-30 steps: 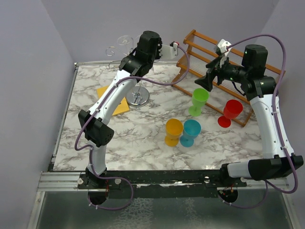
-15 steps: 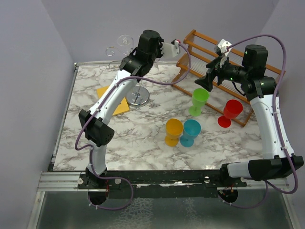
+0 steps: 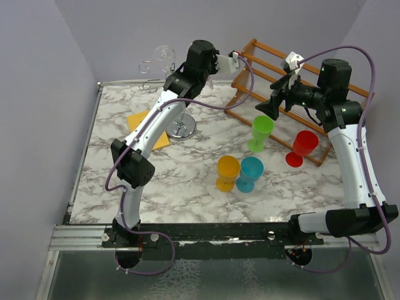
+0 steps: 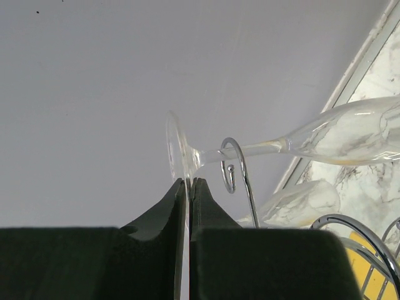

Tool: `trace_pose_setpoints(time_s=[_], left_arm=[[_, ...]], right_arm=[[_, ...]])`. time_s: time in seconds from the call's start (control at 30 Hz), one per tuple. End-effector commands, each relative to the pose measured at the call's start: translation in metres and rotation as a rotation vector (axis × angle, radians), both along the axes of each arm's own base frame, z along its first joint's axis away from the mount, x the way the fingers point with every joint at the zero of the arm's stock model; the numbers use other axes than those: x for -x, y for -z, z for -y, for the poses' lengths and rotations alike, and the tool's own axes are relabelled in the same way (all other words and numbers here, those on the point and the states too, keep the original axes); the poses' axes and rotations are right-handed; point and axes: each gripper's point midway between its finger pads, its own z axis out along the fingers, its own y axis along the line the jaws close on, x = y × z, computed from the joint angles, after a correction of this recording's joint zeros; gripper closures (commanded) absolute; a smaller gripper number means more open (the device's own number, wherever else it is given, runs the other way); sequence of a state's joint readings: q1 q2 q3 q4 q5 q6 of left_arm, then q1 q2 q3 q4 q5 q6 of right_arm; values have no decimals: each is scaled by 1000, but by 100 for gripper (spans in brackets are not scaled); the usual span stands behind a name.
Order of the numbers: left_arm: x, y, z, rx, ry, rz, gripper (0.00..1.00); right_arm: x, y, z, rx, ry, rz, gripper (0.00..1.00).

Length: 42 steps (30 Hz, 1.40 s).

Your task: Place the wine glass upside down on the wine glass rack

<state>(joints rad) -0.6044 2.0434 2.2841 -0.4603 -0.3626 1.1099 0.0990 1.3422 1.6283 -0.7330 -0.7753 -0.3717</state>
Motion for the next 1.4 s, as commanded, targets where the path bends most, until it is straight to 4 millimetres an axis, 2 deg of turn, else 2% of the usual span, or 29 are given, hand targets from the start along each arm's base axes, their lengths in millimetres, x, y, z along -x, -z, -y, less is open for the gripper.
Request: trace_pose_setpoints(time_s=[0.0, 0.63, 1.1, 1.37], left_arm=[[-2, -36, 3, 77, 1, 99, 100], [-14, -30, -16, 67, -63, 97, 100], [-15, -23, -32, 82, -95, 64, 100], [-12, -21, -34, 90, -87, 41, 100]], right_arm=[[4, -10, -1, 2, -10, 47, 5], [5, -9, -1, 0, -13, 45, 5], [4, -7, -1, 2, -10, 43, 5], [3, -7, -1, 3, -9, 42, 5]])
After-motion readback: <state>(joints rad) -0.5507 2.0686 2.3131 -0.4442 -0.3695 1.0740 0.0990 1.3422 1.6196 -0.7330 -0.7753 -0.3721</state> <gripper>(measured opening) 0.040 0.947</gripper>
